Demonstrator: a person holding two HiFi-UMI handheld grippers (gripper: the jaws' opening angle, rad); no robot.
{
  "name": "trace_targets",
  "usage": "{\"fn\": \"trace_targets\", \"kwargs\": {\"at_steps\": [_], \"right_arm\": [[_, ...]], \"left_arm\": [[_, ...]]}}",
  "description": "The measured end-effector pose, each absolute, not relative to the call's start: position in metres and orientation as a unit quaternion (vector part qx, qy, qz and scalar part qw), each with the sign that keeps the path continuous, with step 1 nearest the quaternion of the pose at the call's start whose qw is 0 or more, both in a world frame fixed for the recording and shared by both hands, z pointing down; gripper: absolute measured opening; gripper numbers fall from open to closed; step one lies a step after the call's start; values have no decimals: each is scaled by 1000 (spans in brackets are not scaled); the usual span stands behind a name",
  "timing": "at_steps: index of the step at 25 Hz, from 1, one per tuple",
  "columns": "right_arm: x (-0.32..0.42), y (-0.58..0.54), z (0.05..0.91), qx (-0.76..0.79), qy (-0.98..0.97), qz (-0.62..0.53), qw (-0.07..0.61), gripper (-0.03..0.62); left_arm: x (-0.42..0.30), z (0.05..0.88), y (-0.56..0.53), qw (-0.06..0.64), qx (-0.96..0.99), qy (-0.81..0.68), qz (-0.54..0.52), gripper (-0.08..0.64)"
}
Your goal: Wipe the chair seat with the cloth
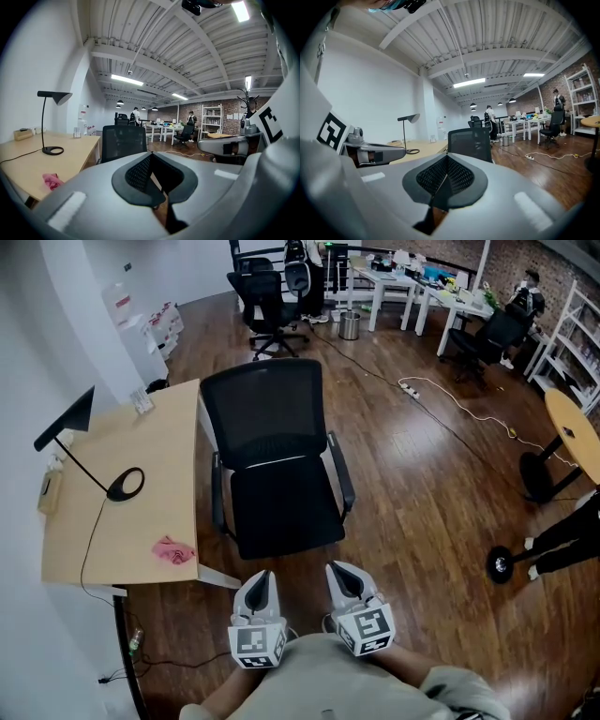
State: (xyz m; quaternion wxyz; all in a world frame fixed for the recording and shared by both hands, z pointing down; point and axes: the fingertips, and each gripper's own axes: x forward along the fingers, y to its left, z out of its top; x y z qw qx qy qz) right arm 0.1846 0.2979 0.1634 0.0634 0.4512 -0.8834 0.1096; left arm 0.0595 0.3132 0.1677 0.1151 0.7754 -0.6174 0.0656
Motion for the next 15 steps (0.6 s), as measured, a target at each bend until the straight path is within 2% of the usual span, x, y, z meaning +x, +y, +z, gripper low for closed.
{"fn": "trace_targets", "kwargs": {"at_steps": [15], "right_arm": [[188,293,163,444,-887,108,71,2]], "left_arm": [[66,165,307,115,775,-618,63,6]]}}
